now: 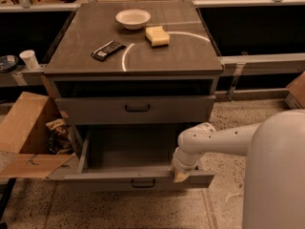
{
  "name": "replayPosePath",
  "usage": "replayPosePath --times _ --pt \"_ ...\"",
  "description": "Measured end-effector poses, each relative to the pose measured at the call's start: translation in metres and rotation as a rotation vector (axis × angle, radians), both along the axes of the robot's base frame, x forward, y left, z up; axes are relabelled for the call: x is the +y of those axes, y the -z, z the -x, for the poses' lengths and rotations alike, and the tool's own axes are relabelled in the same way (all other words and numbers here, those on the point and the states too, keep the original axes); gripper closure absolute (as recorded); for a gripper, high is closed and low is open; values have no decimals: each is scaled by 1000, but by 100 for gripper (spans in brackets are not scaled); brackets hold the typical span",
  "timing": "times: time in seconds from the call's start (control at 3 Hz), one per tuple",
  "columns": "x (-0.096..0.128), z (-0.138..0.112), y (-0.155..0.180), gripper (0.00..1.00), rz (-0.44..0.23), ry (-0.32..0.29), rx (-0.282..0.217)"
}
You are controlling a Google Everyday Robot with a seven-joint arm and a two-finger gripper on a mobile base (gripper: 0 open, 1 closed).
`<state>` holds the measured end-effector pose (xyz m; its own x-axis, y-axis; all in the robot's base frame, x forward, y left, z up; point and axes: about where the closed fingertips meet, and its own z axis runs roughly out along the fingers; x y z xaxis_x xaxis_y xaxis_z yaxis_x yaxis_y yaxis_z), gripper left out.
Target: Open middle drawer
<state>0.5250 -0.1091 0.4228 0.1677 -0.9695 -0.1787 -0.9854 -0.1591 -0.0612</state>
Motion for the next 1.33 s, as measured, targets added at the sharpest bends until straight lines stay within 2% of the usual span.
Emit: replayPosePath --times 0.67,1.0,1.33 --pt "0 0 0 11 0 0 0" --pt "-6 -1 -23 0 -28 -21 -34" --pt "-17 0 -85 0 -79 -80 -121"
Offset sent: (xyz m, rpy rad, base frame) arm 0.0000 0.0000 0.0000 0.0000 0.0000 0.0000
